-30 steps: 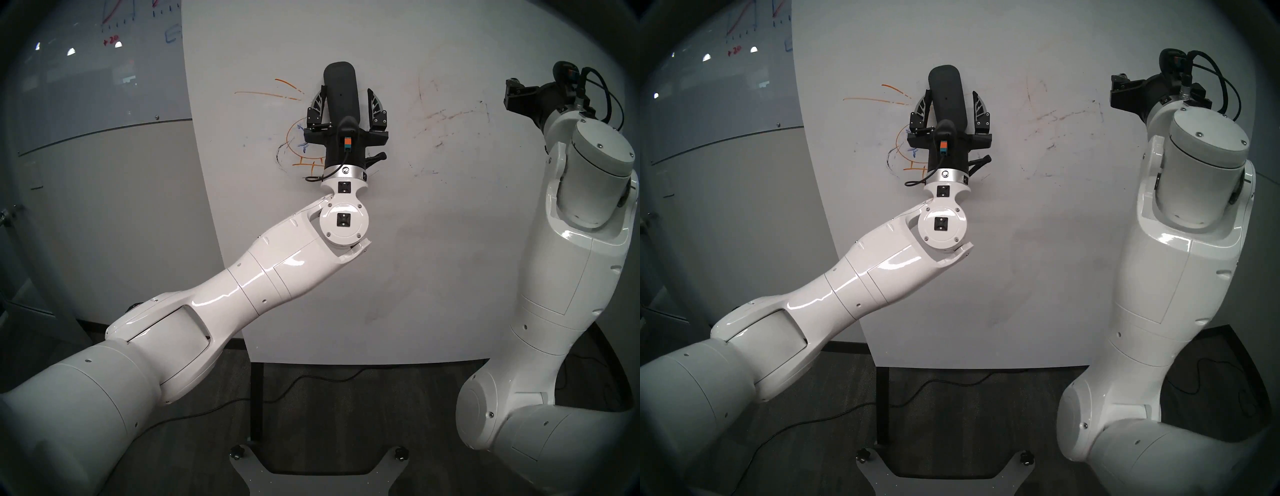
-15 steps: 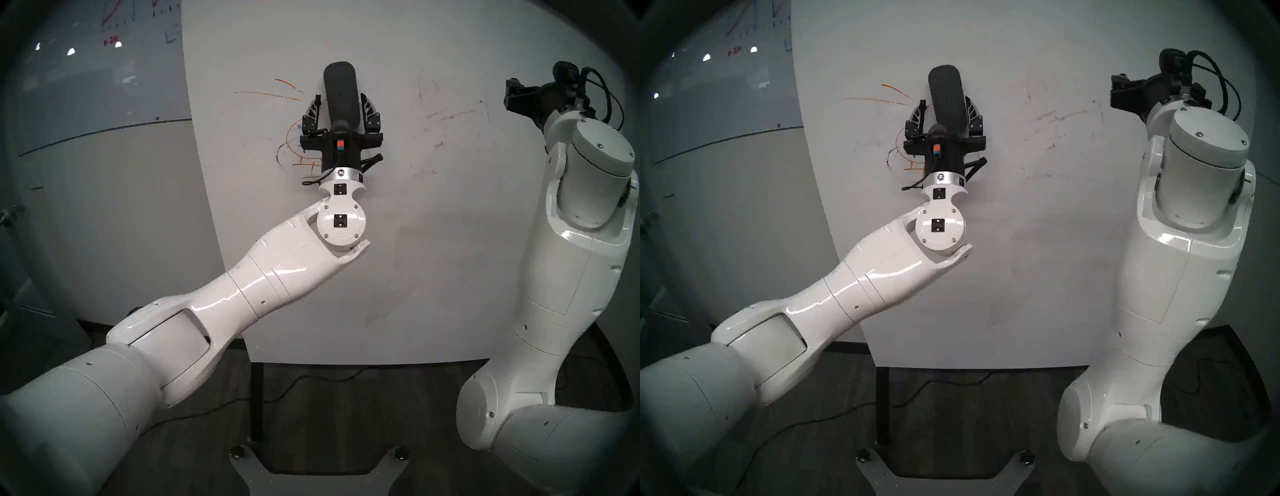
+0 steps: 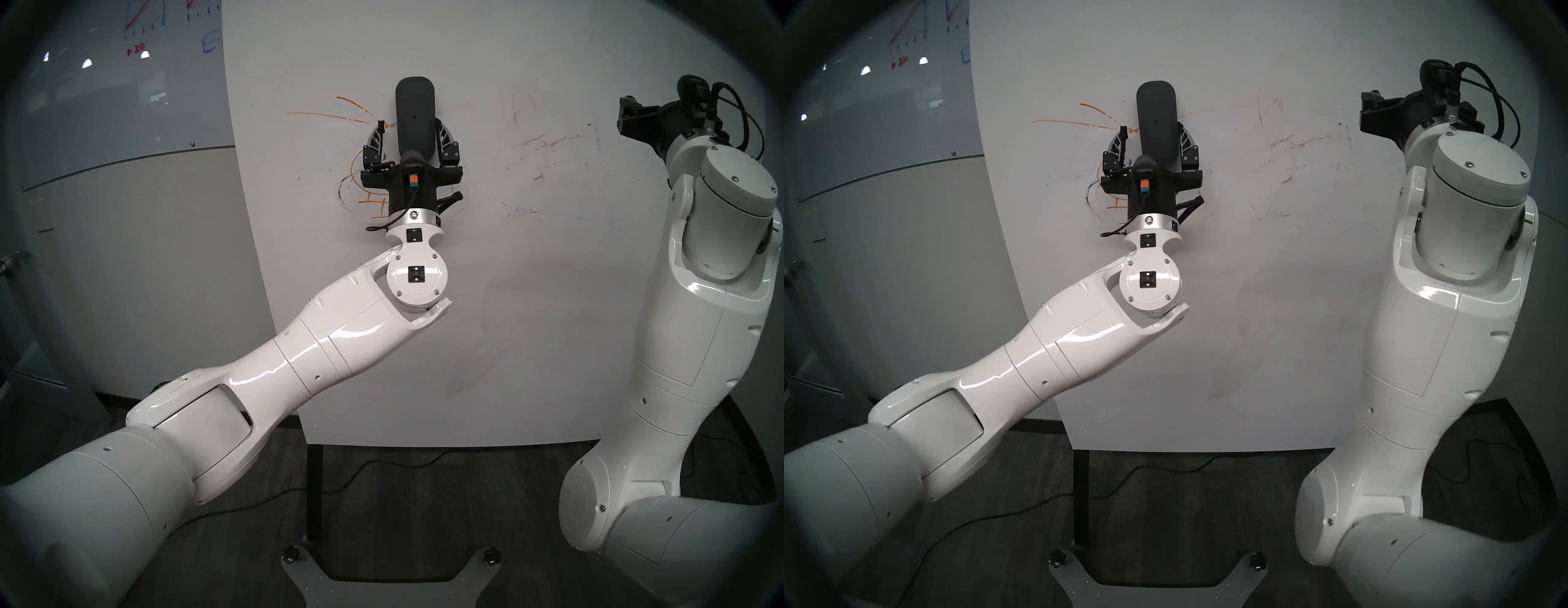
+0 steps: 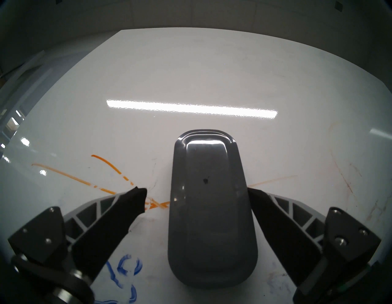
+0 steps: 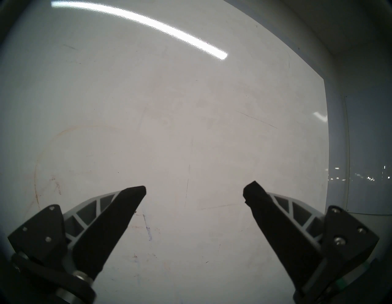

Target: Erase all marks on the whiteboard with the eraser

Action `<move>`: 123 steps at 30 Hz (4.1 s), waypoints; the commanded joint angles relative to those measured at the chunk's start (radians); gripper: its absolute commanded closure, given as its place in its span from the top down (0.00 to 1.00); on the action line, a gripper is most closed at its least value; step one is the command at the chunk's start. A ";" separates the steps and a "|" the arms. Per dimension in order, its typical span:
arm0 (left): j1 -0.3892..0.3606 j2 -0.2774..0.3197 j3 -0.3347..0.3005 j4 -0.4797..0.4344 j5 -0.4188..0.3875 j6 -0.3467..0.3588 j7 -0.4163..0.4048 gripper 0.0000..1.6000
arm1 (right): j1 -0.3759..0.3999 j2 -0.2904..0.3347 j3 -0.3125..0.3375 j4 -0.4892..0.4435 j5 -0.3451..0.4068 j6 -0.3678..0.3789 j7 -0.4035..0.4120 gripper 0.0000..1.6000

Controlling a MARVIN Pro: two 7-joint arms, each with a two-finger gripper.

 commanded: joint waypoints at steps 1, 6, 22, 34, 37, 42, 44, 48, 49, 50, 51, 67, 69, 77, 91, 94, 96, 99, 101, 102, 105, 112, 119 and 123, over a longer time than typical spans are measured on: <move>-0.012 -0.001 -0.012 -0.012 -0.002 -0.007 0.004 1.00 | 0.009 0.000 -0.002 -0.011 -0.002 0.001 -0.003 1.00; -0.012 -0.001 -0.012 -0.013 -0.002 -0.007 0.004 1.00 | 0.009 0.001 -0.002 -0.011 -0.002 0.001 -0.003 1.00; -0.012 0.000 -0.011 -0.012 -0.002 -0.008 0.005 1.00 | 0.008 0.001 -0.003 -0.011 -0.001 0.001 -0.004 1.00; -0.013 0.000 -0.011 -0.012 -0.003 -0.008 0.005 1.00 | 0.008 0.002 -0.003 -0.011 0.000 0.001 -0.005 1.00; -0.013 0.000 -0.010 -0.012 -0.003 -0.008 0.005 1.00 | 0.008 0.002 -0.003 -0.011 0.000 0.002 -0.005 1.00; -0.013 0.000 -0.010 -0.012 -0.003 -0.008 0.006 1.00 | 0.008 0.002 -0.003 -0.011 0.001 0.002 -0.005 1.00; -0.013 0.000 -0.010 -0.012 -0.003 -0.008 0.006 1.00 | 0.008 0.002 -0.003 -0.011 0.001 0.002 -0.005 1.00; -0.013 0.000 -0.010 -0.012 -0.003 -0.008 0.006 1.00 | 0.008 0.003 -0.003 -0.011 0.001 0.002 -0.006 1.00; -0.013 0.000 -0.010 -0.012 -0.003 -0.008 0.006 1.00 | 0.008 0.003 -0.003 -0.011 0.001 0.002 -0.006 1.00; -0.013 0.000 -0.010 -0.012 -0.003 -0.008 0.006 1.00 | 0.008 0.003 -0.003 -0.011 0.001 0.002 -0.006 1.00; -0.013 0.000 -0.010 -0.012 -0.003 -0.009 0.006 1.00 | 0.008 0.003 -0.003 -0.011 0.001 0.002 -0.006 1.00; 0.001 0.025 -0.005 -0.048 -0.029 -0.017 -0.013 1.00 | 0.008 0.004 -0.003 -0.011 0.003 0.002 -0.007 1.00; 0.001 0.030 -0.001 -0.051 -0.025 -0.011 -0.015 1.00 | 0.008 0.004 -0.003 -0.011 0.003 0.002 -0.007 1.00; 0.004 0.042 0.012 -0.068 -0.007 0.016 -0.012 1.00 | 0.008 0.004 -0.004 -0.011 0.003 0.002 -0.007 1.00; 0.013 0.018 -0.023 -0.101 -0.066 0.029 0.019 0.96 | 0.008 0.005 -0.004 -0.011 0.004 0.002 -0.008 1.00; 0.014 0.021 -0.020 -0.096 -0.066 0.020 0.019 1.00 | 0.008 0.005 -0.004 -0.011 0.005 0.003 -0.008 1.00; 0.014 0.023 -0.018 -0.095 -0.068 0.017 0.019 1.00 | 0.008 0.005 -0.004 -0.011 0.005 0.003 -0.008 1.00; 0.016 0.023 -0.021 -0.097 -0.086 0.002 0.014 1.00 | 0.008 0.005 -0.004 -0.011 0.005 0.003 -0.009 1.00; 0.017 0.029 -0.024 -0.103 -0.101 -0.008 0.005 1.00 | 0.008 0.005 -0.004 -0.011 0.005 0.003 -0.009 1.00; 0.016 0.033 -0.025 -0.107 -0.106 -0.008 0.003 1.00 | 0.008 0.005 -0.004 -0.011 0.005 0.003 -0.009 1.00; 0.013 0.048 -0.026 -0.115 -0.114 -0.003 -0.009 1.00 | 0.008 0.005 -0.004 -0.011 0.005 0.003 -0.009 1.00; 0.008 0.092 -0.022 -0.143 -0.134 0.056 -0.039 1.00 | 0.008 0.006 -0.004 -0.011 0.006 0.003 -0.009 1.00; 0.007 0.127 -0.018 -0.172 -0.133 0.118 -0.060 1.00 | 0.008 0.006 -0.004 -0.011 0.007 0.003 -0.010 1.00; 0.006 0.132 -0.016 -0.182 -0.129 0.144 -0.062 1.00 | 0.008 0.006 -0.004 -0.011 0.007 0.003 -0.010 1.00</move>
